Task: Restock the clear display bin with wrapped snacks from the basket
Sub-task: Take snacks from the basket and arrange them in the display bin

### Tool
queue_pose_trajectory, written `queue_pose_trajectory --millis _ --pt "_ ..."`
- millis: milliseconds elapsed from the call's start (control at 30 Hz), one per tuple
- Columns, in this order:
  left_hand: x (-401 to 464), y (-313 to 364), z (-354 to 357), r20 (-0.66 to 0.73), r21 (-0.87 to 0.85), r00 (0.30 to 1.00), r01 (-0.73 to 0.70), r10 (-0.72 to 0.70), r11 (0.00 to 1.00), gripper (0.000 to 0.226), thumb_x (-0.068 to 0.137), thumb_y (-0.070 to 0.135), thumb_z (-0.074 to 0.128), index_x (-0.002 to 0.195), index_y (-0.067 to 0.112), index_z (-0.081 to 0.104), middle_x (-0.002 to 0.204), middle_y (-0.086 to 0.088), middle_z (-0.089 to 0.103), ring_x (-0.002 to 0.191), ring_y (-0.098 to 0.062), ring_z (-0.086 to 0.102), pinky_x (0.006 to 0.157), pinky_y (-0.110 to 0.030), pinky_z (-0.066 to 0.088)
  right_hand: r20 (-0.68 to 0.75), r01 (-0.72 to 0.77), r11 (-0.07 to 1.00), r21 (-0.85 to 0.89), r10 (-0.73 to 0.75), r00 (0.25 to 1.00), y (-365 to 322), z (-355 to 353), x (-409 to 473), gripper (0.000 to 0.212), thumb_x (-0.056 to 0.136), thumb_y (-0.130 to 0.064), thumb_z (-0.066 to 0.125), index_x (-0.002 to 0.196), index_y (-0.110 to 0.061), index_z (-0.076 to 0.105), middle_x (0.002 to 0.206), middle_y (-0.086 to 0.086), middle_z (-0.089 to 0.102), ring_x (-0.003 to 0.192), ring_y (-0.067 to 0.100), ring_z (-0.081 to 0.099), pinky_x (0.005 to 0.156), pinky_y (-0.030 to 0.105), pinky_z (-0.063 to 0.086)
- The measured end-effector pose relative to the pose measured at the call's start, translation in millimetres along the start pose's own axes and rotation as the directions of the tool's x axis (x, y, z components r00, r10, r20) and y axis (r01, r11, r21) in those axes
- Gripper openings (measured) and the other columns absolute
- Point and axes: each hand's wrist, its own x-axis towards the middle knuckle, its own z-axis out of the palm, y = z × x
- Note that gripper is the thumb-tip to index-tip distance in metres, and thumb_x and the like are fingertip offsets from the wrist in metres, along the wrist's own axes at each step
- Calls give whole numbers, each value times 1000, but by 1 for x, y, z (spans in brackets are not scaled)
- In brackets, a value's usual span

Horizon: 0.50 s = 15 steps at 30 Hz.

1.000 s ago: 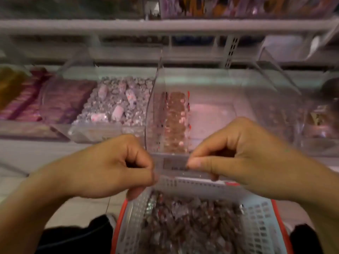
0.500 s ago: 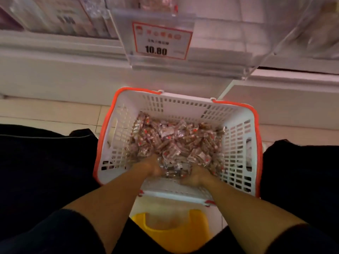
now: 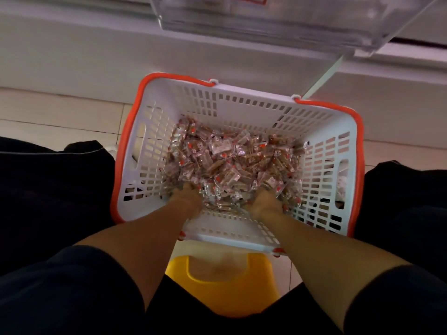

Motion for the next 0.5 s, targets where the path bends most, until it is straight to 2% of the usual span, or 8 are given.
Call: queue_pose_trajectory --millis 67,100,167,233,267,333,433,500 --pt "-1 2 -2 -4 41 999 32 -31 999 54 96 22 56 147 15 40 158 -11 26 147 -40 10 113 -52 32 40 -11 996 88 8 999 3 -5 4 49 79 -43 78 110 -8 65 125 16 59 109 32 59 92 42 54" --pt "0 1 -2 -14 30 999 51 -50 998 54 94 20 58 146 14 42 155 -12 31 146 -39 17 111 -51 36 56 -36 992 125 29 998 4 -7 5 51 77 -42 80 112 -8 65 127 17 58 112 33 57 95 42 53" --pt "2 -1 -3 -37 -16 997 71 -72 997 47 91 17 63 137 14 53 141 -12 50 132 -33 46 102 -45 48 96 -89 988 129 77 992 5 -10 5 57 74 -41 83 115 -8 63 129 20 56 116 34 56 95 39 53" --pt "2 -3 -5 -69 -84 992 97 -103 992 33 92 15 59 125 13 62 127 -10 62 117 -28 60 95 -40 53 129 -115 989 95 103 986 6 -13 4 46 74 -38 83 102 -8 63 103 15 64 91 27 63 72 32 56" --pt "3 -3 -6 -84 -91 989 113 -121 989 30 94 15 56 122 12 64 125 -10 64 115 -28 61 93 -39 52 134 -119 989 83 107 985 5 -15 4 37 75 -38 81 88 -9 62 85 10 64 74 21 61 57 26 51" --pt "0 0 -10 -113 -60 986 116 -122 991 29 96 16 52 122 12 64 128 -10 62 120 -28 57 94 -40 49 145 -117 991 58 107 984 3 -21 3 32 81 -36 77 73 -9 61 66 4 58 56 15 55 43 21 40" --pt "1 1 -11 -100 58 993 73 -67 996 36 98 27 50 131 16 57 138 -9 54 130 -30 44 104 -44 39 194 -110 990 91 90 977 0 -32 2 25 86 -27 76 84 -3 71 72 7 69 58 15 65 55 26 56" --pt "-1 -2 -19 -22 64 1000 0 1 998 36 99 26 50 131 11 57 135 -11 55 127 -30 48 106 -44 41 177 -142 971 194 108 978 -1 -42 2 21 85 -19 78 89 0 73 78 10 73 63 17 69 63 30 60"
